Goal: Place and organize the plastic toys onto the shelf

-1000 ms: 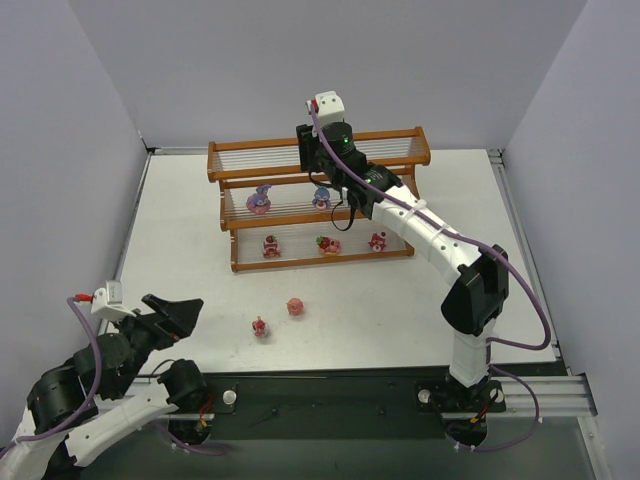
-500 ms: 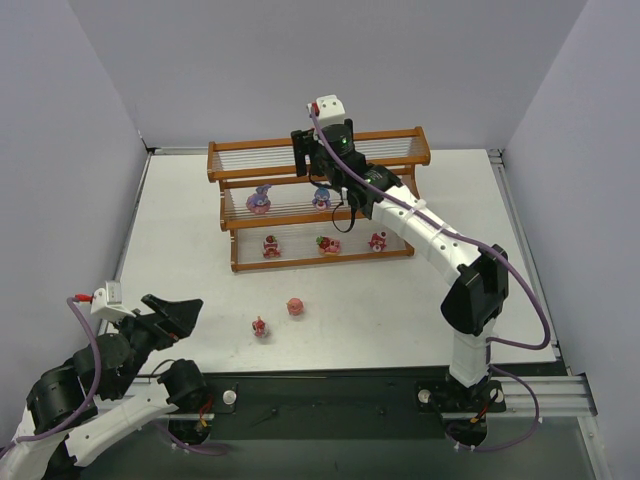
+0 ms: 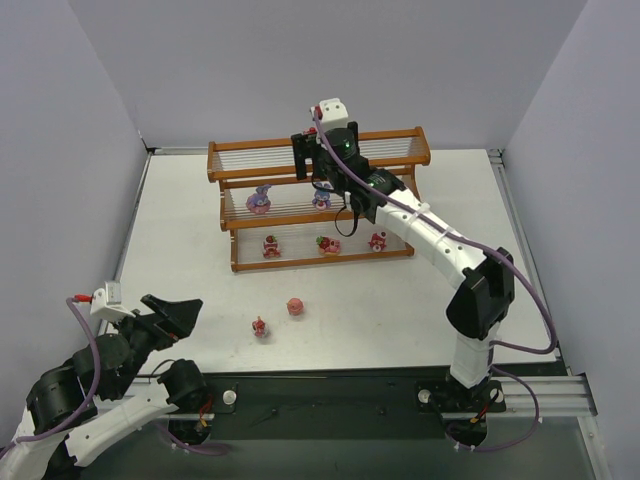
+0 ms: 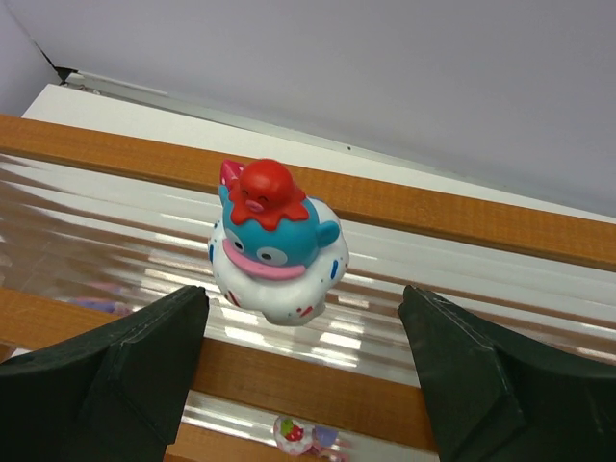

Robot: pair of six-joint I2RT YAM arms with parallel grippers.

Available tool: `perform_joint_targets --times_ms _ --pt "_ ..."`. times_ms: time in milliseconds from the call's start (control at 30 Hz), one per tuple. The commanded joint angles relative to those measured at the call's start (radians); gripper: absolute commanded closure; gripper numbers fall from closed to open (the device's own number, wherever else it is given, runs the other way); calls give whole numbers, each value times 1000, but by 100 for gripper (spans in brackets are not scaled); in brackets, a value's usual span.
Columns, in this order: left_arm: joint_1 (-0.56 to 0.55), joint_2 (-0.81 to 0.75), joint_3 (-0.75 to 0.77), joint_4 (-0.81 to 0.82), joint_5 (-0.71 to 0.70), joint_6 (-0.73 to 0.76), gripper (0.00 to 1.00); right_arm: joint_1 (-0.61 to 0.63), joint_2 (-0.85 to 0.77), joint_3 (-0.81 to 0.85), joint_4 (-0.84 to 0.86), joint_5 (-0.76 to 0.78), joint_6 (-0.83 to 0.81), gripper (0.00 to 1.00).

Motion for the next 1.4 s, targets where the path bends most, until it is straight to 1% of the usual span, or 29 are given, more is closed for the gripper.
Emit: perform_joint_targets --times_ms 0,33,67,200,300,333,433,467,500,567,600,633,667,733,767,833,867,933,967,1100,1200,1233,1367 --pt "-13 -13 30 -5 -17 -4 3 11 -115 -49 33 15 13 13" --pt "-13 -16 30 -5 -17 -4 3 12 -127 -63 36 6 15 9" --pt "-13 -15 30 -5 -16 -4 3 12 -148 -68 36 0 18 9" --pt "-14 -16 32 -7 -17 -6 3 35 -203 -94 31 -14 23 8" --pt "-17 -18 33 -8 -21 -6 3 81 -266 -143 10 13 18 8" --pt "-17 -16 32 -8 -21 -7 3 97 -285 -164 -21 50 27 8" --pt "-17 -21 35 -7 -24 -6 3 172 -375 -281 -64 121 73 8" --pt "-20 -20 33 -7 -25 -4 3 183 -427 -317 -71 113 140 7" --pt "-19 -19 35 -7 -25 -4 3 192 -456 -409 -78 104 171 7" --pt "-20 -19 33 -5 -24 -3 3 227 -544 -526 -44 74 263 8" --pt "-22 -15 35 -5 -24 -1 3 248 -570 -636 -9 63 273 8" --pt "-20 -13 33 -5 -24 -1 3 270 -590 -690 43 69 292 7" --pt "-20 -9 35 -5 -21 -1 3 320 -611 -727 59 104 302 7" --pt "-22 0 33 -2 -22 3 3 379 -604 -796 74 179 305 7" --pt "-22 5 33 -1 -22 5 3 435 -596 -815 86 226 308 8" --pt "-20 11 35 -1 -22 6 3 480 -563 -871 140 251 316 7" --pt "-22 13 35 -2 -21 6 3 521 -547 -894 172 265 313 7" --pt "-22 10 35 -2 -19 6 3 561 -502 -925 227 303 319 6" --pt "-22 8 33 -1 -19 6 3 593 -484 -927 229 313 323 6" --pt "-22 2 32 1 -21 5 3 652 -402 -910 237 337 363 2" --pt "-22 4 32 -1 -24 5 3 669 -333 -887 228 368 435 1" --pt "-22 4 32 -1 -22 5 3 669 -301 -887 228 369 488 0" --pt "-24 0 33 -2 -22 5 3 669 -221 -896 249 418 607 0"
